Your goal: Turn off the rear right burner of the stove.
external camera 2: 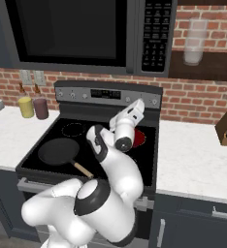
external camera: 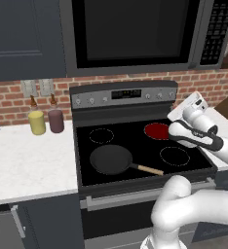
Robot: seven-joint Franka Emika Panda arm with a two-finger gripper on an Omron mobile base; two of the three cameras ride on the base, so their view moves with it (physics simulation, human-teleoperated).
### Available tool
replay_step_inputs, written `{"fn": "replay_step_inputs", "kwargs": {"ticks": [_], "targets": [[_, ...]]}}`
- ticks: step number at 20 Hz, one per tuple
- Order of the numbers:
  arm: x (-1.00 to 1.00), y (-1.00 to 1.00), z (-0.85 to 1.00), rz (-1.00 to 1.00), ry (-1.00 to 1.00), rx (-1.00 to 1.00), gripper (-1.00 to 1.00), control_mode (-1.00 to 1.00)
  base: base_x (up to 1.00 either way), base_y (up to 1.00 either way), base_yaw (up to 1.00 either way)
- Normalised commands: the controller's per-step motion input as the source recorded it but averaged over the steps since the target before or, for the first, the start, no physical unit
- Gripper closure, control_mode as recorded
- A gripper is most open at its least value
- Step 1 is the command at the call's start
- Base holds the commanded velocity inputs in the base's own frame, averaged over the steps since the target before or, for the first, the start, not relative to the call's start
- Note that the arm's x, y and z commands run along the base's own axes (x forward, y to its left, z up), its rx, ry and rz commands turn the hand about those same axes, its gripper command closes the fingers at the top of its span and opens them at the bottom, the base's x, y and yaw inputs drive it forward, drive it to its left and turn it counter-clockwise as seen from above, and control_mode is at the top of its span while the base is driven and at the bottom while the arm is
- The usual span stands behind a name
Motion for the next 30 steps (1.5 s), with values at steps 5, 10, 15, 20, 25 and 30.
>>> {"fn": "replay_step_inputs", "kwargs": {"ticks": [5,10,15,20,25,30], "targets": [[0.52,0.0,0.0,0.0,0.0,0.0,-1.0,-1.0,0.0,0.0,0.0],[0.36,-0.02,-0.02,0.0,0.0,0.0,-1.0,-1.0,0.0,0.0,0.0],[0.33,-0.12,-0.01,0.02,0.0,0.0,-1.0,-1.0,0.0,0.0,0.0],[0.22,-0.28,-0.01,0.11,0.06,0.0,-1.0,-1.0,0.0,0.0,0.0],[0.11,-0.36,-0.05,0.16,0.12,0.0,-1.0,-1.0,0.0,0.0,0.0],[0.07,-0.28,-0.04,0.12,0.15,0.0,-1.0,-1.0,0.0,0.0,0.0]]}}
